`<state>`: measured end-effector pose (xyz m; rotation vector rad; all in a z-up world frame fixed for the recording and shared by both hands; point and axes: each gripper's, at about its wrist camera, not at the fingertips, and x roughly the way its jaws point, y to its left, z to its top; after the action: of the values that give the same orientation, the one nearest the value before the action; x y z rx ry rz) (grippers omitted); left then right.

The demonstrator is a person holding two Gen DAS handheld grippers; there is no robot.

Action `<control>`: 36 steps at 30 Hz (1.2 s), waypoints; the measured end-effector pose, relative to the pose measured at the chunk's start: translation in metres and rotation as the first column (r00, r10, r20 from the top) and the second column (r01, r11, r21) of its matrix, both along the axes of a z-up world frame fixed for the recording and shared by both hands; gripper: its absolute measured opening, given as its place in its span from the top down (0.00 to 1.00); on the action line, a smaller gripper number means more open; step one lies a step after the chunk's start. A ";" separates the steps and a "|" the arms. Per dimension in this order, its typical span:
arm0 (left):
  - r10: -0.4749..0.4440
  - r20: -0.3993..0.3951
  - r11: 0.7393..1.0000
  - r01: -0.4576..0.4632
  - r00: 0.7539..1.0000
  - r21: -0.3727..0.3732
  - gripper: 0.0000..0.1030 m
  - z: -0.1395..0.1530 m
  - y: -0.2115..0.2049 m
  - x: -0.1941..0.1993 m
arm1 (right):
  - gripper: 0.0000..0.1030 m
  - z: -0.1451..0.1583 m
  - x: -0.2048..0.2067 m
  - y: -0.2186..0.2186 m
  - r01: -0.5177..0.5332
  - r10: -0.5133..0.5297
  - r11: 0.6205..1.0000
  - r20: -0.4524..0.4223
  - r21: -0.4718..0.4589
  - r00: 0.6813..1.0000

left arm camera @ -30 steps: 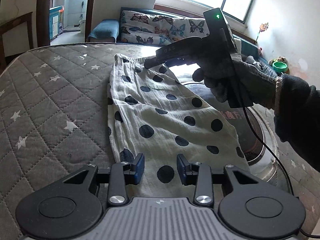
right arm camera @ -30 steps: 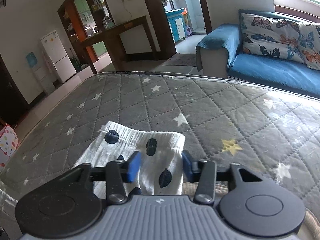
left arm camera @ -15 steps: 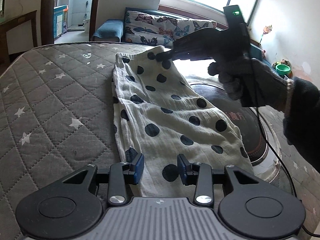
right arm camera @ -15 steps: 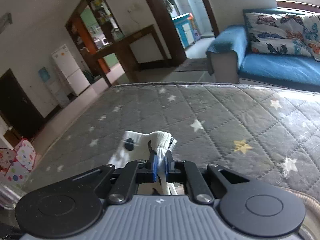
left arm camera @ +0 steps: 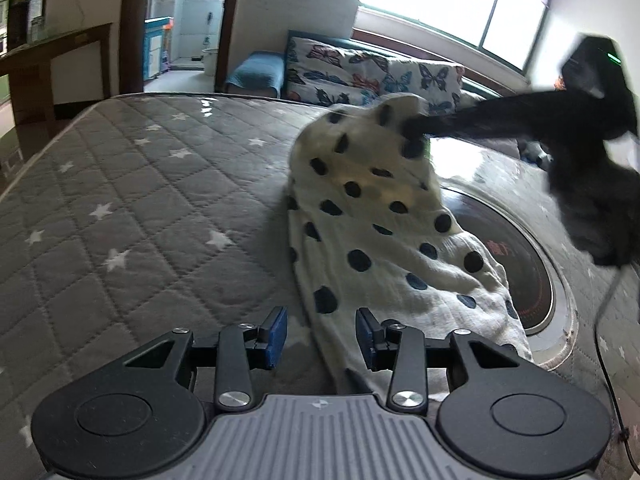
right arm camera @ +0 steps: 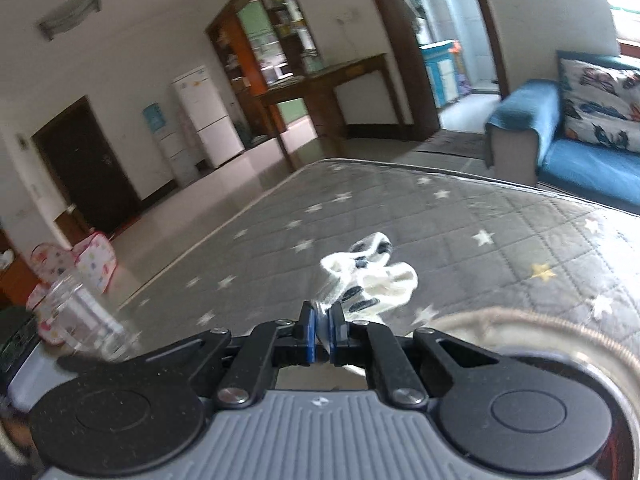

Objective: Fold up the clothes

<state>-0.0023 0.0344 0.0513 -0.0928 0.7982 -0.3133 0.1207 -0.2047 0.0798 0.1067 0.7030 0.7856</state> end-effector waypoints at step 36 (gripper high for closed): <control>-0.342 0.062 0.937 0.345 0.938 -0.046 0.58 0.031 -0.057 -0.049 | 0.94 -0.021 -0.296 0.034 -0.367 0.586 0.709 0.213 -0.602 0.782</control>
<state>-0.0515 -0.0224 0.0824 0.0036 0.7515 -0.6681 -0.1749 -0.1707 0.0586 -0.7713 0.5398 1.0531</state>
